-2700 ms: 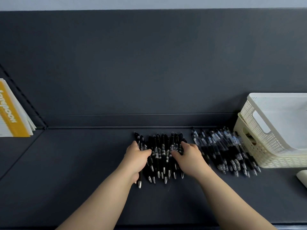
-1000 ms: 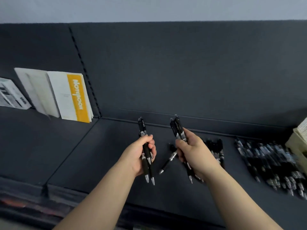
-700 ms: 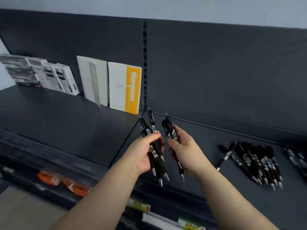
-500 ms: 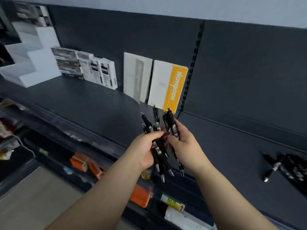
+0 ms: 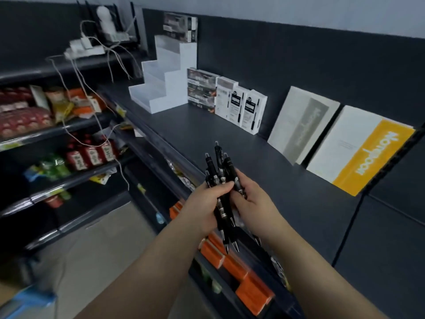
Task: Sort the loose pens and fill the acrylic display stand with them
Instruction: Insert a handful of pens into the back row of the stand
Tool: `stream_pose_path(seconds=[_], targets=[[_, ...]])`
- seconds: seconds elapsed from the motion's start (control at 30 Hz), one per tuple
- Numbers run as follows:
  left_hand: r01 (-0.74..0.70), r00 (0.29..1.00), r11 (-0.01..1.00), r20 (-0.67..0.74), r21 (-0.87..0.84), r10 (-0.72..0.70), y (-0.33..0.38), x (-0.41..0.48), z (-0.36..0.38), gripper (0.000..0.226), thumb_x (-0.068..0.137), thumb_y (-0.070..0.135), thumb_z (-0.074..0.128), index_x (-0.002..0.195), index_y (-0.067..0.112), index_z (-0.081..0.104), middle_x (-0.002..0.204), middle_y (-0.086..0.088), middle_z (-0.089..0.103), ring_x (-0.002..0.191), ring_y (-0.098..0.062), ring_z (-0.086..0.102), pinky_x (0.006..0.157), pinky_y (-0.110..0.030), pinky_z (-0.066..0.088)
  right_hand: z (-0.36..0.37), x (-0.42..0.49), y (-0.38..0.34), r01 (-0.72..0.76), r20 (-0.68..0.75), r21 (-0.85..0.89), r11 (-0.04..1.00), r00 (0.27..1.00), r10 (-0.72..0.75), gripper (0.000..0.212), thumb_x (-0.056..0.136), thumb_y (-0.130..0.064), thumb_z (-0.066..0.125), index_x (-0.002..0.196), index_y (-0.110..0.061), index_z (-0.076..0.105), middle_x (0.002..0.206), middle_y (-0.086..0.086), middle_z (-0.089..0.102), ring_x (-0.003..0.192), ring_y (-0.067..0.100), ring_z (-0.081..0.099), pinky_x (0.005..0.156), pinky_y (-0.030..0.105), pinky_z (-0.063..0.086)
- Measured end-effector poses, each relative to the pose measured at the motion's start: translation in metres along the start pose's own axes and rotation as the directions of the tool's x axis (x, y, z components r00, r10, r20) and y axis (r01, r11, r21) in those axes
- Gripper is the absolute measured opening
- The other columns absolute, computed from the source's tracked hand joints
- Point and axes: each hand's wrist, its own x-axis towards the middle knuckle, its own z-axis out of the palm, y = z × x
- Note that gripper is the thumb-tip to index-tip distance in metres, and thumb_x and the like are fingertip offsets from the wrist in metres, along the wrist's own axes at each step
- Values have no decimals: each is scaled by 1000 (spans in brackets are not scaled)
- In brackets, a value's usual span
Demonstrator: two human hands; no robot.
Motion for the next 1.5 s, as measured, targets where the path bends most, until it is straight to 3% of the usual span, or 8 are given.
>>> stream_pose_path(seconds=[0.13, 0.37, 0.5, 0.63, 0.87, 1.17, 1.27, 1.5], targets=[[-43, 997, 999, -62, 12, 44, 26, 34, -26, 24, 90, 3, 54, 112, 3, 62, 87, -12, 70, 69, -21, 70, 56, -28, 54, 17, 50, 1, 20, 49, 86, 996, 999, -24, 42, 95, -10, 39, 111, -44, 57, 107, 12, 65, 103, 27, 60, 90, 43, 50], [-64, 981, 996, -177, 69, 75, 88, 108, -57, 13, 90, 6, 56, 98, 8, 66, 81, -10, 70, 65, -20, 69, 54, -29, 53, 38, 162, 22, -21, 117, 78, 997, 993, 12, 37, 97, -31, 38, 122, -56, 46, 120, -1, 58, 108, 9, 59, 96, 36, 48], [-123, 953, 992, -276, 15, 122, 127, 135, -79, 11, 88, 6, 59, 97, 8, 66, 67, -6, 69, 53, -18, 66, 49, -29, 52, 54, 221, 13, 1, 189, 144, 990, 982, -29, 36, 98, -20, 38, 110, -47, 58, 98, -7, 68, 81, 5, 64, 75, 30, 52], [-161, 922, 987, -360, -25, 141, 158, 151, -108, 25, 86, 7, 62, 110, 0, 65, 80, -12, 70, 69, -27, 69, 58, -38, 56, 82, 262, 8, -25, 241, 179, 984, 970, -19, 32, 98, -18, 39, 111, -39, 59, 103, -12, 68, 95, 2, 64, 88, 30, 51], [-243, 884, 970, -417, -21, 212, 209, 187, -163, 28, 83, 6, 66, 110, 1, 65, 92, -18, 72, 82, -33, 70, 66, -43, 57, 130, 329, 2, -2, 216, 133, 991, 976, -27, 25, 98, -19, 42, 112, -35, 55, 100, -16, 66, 90, -9, 60, 74, 7, 44], [-181, 949, 980, -249, 80, 196, 300, 241, -267, 21, 84, 6, 66, 105, 4, 67, 94, -17, 73, 83, -32, 71, 68, -41, 56, 219, 426, -19, 3, 33, 26, 1000, 999, -3, 10, 97, -20, 46, 96, -24, 55, 66, -14, 59, 53, -11, 52, 49, 5, 37], [-167, 969, 980, -164, 104, 183, 328, 258, -294, 14, 86, 4, 63, 97, 5, 70, 90, -15, 73, 80, -29, 71, 68, -39, 57, 242, 453, -31, -12, 17, -3, 1000, 1000, 12, 28, 98, -17, 44, 74, -31, 46, 50, -25, 54, 47, -9, 49, 46, 6, 35], [-109, 986, 991, -121, 78, 118, 347, 306, -320, 14, 82, 3, 66, 95, 7, 69, 86, -14, 72, 77, -30, 70, 65, -39, 55, 260, 485, -21, -78, -111, -132, 988, 992, 63, 24, 98, -24, 39, 83, -15, 55, 71, -4, 55, 67, 8, 49, 63, 24, 40]])
